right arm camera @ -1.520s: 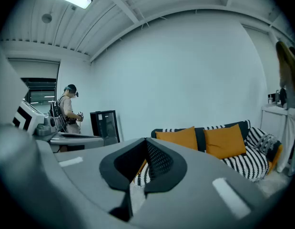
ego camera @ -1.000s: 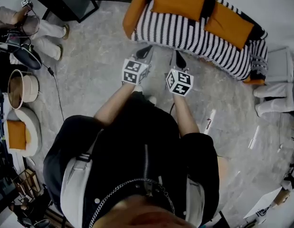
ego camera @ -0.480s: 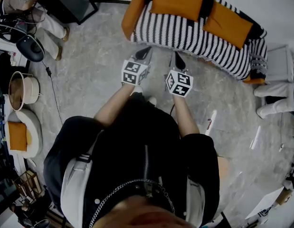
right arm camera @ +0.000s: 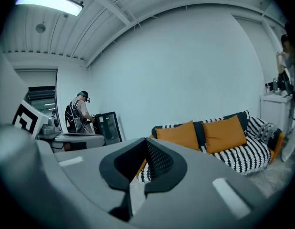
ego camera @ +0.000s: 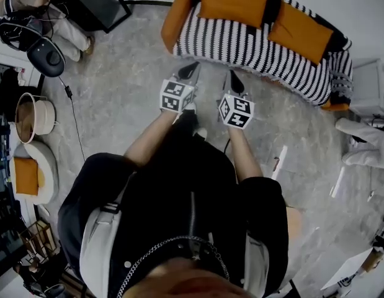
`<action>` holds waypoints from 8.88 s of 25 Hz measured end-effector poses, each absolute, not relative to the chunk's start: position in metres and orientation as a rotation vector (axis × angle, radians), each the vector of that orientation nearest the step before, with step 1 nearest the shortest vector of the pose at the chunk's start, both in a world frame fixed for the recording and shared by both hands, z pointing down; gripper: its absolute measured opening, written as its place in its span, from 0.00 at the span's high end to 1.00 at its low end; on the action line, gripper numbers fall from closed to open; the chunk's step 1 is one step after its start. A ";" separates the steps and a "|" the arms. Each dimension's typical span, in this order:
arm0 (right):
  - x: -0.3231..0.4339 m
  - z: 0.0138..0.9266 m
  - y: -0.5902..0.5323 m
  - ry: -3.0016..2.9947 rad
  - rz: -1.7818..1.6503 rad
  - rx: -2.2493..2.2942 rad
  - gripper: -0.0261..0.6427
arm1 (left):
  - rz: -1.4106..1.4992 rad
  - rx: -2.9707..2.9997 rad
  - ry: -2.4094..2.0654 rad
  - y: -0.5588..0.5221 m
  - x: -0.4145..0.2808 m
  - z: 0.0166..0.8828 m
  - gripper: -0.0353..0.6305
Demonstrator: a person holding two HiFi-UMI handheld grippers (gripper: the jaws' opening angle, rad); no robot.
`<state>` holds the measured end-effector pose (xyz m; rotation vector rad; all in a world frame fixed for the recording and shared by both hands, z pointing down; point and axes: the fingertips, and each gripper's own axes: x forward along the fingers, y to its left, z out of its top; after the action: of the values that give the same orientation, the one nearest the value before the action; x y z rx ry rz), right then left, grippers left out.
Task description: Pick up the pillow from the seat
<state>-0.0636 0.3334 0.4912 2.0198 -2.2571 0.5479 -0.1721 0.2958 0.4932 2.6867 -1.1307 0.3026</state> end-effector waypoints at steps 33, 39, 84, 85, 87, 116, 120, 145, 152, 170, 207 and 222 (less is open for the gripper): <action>-0.006 0.523 0.182 -2.174 0.616 2.024 0.96 | 0.309 2.676 -1.051 0.131 -0.105 0.521 0.93; 0.010 0.518 0.106 -2.153 0.616 2.024 0.96 | 0.320 2.673 -1.022 0.057 -0.086 0.519 0.93; 0.150 0.534 -0.213 -2.131 0.648 1.999 0.96 | 0.424 2.614 -1.079 -0.258 0.011 0.549 0.93; 0.157 0.534 -0.223 -2.133 0.651 1.993 0.96 | 0.424 2.609 -1.091 -0.267 0.017 0.550 0.93; 0.175 0.539 -0.241 -2.136 0.661 1.981 0.96 | 0.424 2.586 -1.114 -0.285 0.029 0.556 0.93; 0.289 0.658 -0.390 -1.962 0.763 1.928 0.66 | 0.601 2.464 -1.186 -0.440 0.006 0.666 0.72; 0.311 0.685 -0.410 -1.900 0.788 1.945 0.55 | 0.656 2.410 -1.244 -0.460 -0.008 0.698 0.56; 0.400 0.822 -0.478 -1.736 1.116 1.797 0.25 | 0.579 1.930 -1.158 -0.533 -0.006 0.848 0.28; 0.384 0.826 -0.476 -1.769 1.175 1.692 0.40 | 0.620 1.939 -1.103 -0.530 -0.001 0.849 0.37; 0.353 0.799 -0.384 -1.809 1.025 1.681 0.56 | 0.835 2.083 -1.095 -0.450 -0.003 0.825 0.63; 0.357 0.423 -0.411 -2.121 0.542 2.104 0.61 | 0.416 2.735 -1.182 -0.509 0.018 0.415 0.71; 0.337 0.331 -0.381 -2.185 0.290 2.222 0.69 | 0.251 2.867 -1.268 -0.474 -0.002 0.317 0.71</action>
<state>0.3371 -0.3811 0.3305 2.2218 -2.1849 0.2904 -0.0016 -0.4738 0.3169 2.8667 -1.2684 0.2511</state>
